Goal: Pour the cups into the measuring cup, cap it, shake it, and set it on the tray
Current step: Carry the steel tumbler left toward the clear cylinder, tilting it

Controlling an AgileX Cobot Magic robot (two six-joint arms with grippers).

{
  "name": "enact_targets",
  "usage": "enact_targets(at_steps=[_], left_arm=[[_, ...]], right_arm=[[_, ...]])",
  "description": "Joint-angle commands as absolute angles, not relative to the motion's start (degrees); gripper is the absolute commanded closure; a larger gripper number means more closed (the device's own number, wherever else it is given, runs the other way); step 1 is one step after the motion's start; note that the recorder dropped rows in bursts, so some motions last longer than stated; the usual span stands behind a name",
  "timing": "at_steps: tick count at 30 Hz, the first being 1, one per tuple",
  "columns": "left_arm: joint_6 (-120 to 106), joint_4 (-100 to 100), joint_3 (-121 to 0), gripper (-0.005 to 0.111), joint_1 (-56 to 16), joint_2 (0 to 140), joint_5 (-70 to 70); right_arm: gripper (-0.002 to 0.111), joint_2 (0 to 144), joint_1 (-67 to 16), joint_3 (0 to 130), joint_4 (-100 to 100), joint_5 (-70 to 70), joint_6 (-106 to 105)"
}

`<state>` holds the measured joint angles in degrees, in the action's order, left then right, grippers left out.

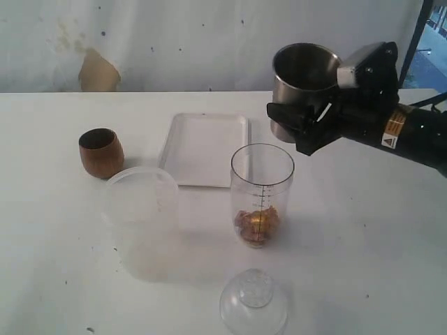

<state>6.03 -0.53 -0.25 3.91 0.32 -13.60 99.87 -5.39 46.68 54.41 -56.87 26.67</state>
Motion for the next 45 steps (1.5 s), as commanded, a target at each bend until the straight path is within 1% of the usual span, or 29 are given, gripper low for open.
enact_targets(at_steps=[1,8,13,45], left_arm=[[6.2,0.0,0.0,0.107,4.0,0.0,-13.3],[6.2,0.0,0.0,0.107,4.0,0.0,-13.3],[6.2,0.0,0.0,0.107,4.0,0.0,-13.3],[6.2,0.0,0.0,0.107,4.0,0.0,-13.3]], right_arm=[[0.108,101.4,-3.9,47.6,55.5,-61.1,26.6],[0.108,101.6,-1.7,49.2,59.2,-59.5,25.5],[0.108,101.6,-1.6,50.3,65.3,-59.4,23.2],[0.108,101.7,-1.7,50.3,67.9,-59.3,8.5]])
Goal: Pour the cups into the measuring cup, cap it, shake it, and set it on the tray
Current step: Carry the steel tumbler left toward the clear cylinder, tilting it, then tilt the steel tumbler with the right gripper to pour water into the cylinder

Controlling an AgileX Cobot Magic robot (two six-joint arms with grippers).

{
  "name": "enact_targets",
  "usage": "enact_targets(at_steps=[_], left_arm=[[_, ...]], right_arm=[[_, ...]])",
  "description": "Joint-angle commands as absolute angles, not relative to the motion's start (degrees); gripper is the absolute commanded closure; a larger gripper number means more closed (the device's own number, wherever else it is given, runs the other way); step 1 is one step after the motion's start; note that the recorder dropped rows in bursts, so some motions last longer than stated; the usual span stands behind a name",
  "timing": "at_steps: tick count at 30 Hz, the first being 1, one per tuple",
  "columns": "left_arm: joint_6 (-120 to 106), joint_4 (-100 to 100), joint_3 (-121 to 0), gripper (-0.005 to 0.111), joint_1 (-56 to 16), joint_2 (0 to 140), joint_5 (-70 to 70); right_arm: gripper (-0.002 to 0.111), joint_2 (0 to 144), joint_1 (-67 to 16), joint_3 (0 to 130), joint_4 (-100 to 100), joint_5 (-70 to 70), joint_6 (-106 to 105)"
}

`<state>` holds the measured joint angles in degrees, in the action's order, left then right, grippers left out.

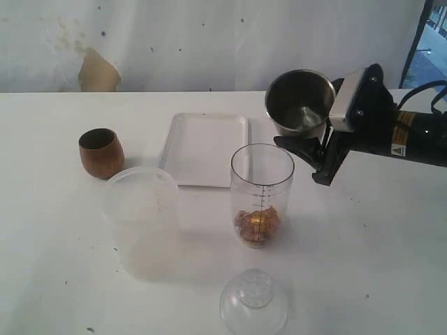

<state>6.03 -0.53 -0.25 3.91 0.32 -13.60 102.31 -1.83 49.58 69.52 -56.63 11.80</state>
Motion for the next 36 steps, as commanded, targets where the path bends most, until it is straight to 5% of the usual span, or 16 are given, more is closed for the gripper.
enact_targets(at_steps=[1,36], left_arm=[[6.2,0.0,0.0,0.107,4.0,0.0,-13.3],[6.2,0.0,0.0,0.107,4.0,0.0,-13.3]], right_arm=[[0.108,101.7,-1.7,50.5,67.7,-59.3,8.1],[0.108,101.7,-2.3,50.7,66.0,-56.7,-3.0]])
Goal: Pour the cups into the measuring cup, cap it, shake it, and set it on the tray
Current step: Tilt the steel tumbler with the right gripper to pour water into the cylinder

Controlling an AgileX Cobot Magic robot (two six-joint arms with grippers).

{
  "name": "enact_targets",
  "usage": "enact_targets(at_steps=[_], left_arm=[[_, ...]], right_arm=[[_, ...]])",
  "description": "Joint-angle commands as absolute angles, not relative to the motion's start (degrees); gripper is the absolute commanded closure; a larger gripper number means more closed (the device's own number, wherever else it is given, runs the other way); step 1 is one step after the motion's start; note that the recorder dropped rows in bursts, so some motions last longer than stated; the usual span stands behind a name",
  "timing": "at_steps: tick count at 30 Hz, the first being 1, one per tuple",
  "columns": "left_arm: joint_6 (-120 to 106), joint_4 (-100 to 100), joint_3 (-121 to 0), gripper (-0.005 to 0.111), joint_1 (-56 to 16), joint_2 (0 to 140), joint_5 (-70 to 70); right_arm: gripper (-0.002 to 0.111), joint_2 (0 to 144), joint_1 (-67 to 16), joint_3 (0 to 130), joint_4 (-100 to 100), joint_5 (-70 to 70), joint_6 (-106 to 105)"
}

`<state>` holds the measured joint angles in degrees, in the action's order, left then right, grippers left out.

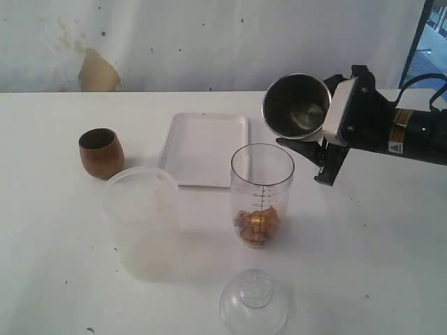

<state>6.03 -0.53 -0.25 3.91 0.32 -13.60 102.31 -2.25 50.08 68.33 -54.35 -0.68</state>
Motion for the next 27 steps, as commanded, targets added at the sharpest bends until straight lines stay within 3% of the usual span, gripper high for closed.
enact_targets(at_steps=[1,27], left_arm=[[6.2,0.0,0.0,0.107,4.0,0.0,-13.3],[6.2,0.0,0.0,0.107,4.0,0.0,-13.3]], right_arm=[[0.108,101.7,-2.3,50.7,66.0,-56.7,-3.3],[0.108,101.7,-2.3,50.8,65.8,-57.8,-14.6]])
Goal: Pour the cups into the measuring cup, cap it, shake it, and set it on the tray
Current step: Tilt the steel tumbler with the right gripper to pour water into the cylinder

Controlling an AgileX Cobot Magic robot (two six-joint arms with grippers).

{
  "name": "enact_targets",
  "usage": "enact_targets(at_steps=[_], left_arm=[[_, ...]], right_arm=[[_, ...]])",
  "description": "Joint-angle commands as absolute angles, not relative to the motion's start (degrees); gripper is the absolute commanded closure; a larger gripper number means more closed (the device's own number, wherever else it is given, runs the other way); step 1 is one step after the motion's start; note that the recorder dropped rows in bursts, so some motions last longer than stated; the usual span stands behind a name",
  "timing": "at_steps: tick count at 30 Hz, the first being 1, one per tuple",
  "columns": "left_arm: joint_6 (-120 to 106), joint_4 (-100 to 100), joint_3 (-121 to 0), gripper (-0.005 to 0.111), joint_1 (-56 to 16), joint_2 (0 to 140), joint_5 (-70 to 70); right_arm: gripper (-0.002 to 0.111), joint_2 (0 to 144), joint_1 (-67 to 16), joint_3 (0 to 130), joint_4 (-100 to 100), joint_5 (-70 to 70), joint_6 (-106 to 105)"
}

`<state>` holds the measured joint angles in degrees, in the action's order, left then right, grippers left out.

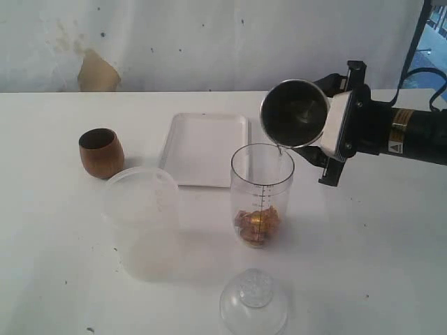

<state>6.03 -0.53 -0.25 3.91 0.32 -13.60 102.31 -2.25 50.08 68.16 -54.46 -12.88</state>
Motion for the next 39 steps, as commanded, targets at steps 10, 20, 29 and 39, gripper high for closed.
enact_targets(at_steps=[10,20,29,39], left_arm=[[6.2,0.0,0.0,0.107,4.0,0.0,-13.3],[6.2,0.0,0.0,0.107,4.0,0.0,-13.3],[6.2,0.0,0.0,0.107,4.0,0.0,-13.3],[6.2,0.0,0.0,0.107,4.0,0.0,-13.3]], right_arm=[[0.108,101.7,-2.3,50.8,65.8,-57.9,-16.9],[0.108,101.7,-2.3,50.8,65.3,-57.9,-20.1],[0.108,101.7,-2.3,50.8,65.0,-57.9,-23.2],[0.108,101.7,-2.3,50.9,63.7,-58.3,-24.2]])
